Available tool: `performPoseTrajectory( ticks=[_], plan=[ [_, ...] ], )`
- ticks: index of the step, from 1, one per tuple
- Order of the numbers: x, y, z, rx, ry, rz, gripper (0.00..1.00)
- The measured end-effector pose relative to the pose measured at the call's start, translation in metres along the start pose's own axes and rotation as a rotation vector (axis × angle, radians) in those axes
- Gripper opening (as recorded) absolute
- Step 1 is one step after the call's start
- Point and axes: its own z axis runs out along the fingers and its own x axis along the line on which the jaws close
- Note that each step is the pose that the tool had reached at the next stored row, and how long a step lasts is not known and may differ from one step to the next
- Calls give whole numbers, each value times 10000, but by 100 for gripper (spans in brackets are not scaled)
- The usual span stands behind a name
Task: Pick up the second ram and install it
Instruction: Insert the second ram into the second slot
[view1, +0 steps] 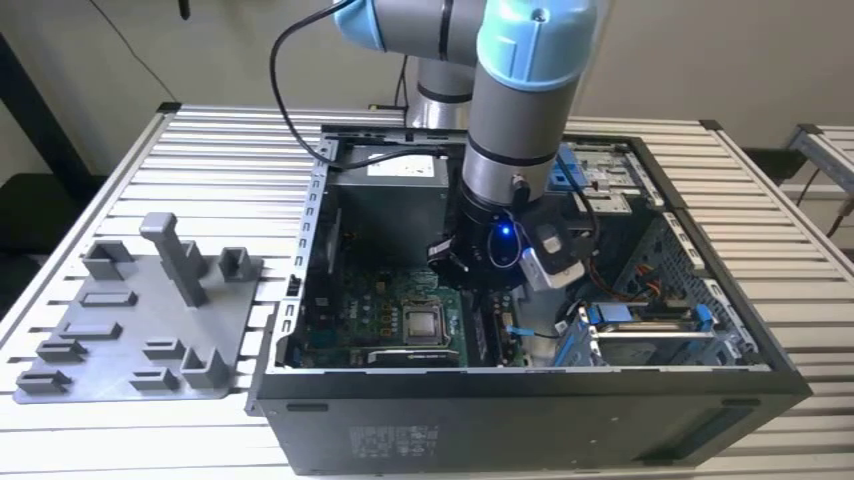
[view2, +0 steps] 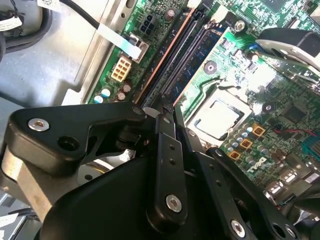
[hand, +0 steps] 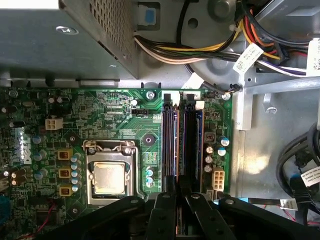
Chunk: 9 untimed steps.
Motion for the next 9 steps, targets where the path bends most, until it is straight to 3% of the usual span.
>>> performPoseTrajectory(
  ticks=[9],
  plan=[
    [5,4,22,0,-14,-1,14]
  ],
)
